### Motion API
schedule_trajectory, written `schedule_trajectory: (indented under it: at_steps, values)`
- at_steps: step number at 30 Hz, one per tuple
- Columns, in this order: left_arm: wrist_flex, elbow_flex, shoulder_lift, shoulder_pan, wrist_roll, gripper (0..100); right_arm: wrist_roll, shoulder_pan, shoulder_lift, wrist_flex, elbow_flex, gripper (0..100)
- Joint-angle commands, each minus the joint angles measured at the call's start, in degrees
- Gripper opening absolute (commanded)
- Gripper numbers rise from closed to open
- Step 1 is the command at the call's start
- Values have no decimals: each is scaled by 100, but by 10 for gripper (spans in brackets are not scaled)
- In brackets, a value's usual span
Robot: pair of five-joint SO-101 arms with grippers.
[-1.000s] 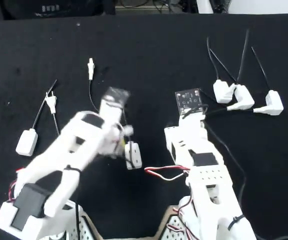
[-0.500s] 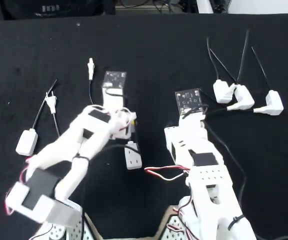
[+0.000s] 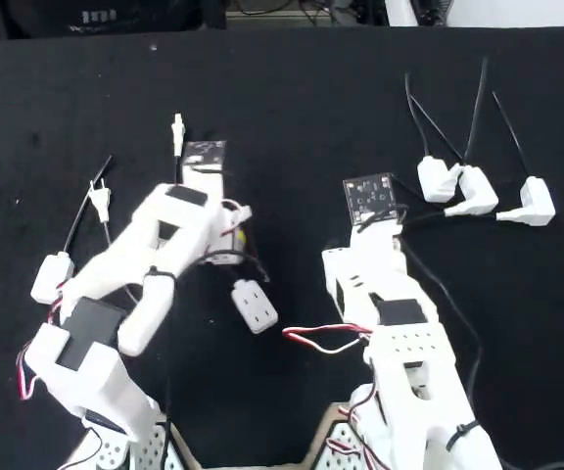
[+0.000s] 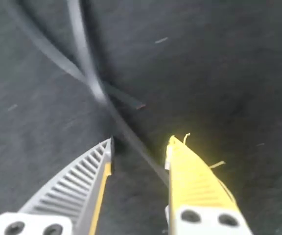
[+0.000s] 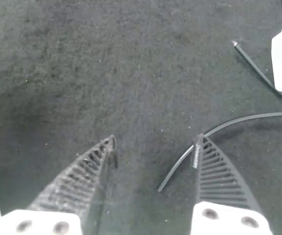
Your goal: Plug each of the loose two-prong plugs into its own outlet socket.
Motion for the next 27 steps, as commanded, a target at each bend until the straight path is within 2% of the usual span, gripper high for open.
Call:
schedule_trajectory:
  at_steps: [1,8,15,20,24,25,27]
  values:
    - [695,-48,0,-541,-492,172,-18,70,-145,-88,-321,240]
    - [941,576,-1046,-1086,-1143,173,-18,70,-145,-97,-321,240]
    - [905,1956,-2655,-1130,-2347,174,-35,70,-145,-105,-321,240]
    - [949,1947,-3666,-1253,-2462,178,-35,70,-127,-97,-321,240]
    - [1284,1956,-4343,-1253,-2497,240,-26,70,-136,-105,-268,240]
    - [1459,1965,-4448,-1244,-2716,238,-18,70,-145,-123,-251,240]
    - [1916,2044,-4624,-1209,-3657,233,-18,70,-145,-123,-251,240]
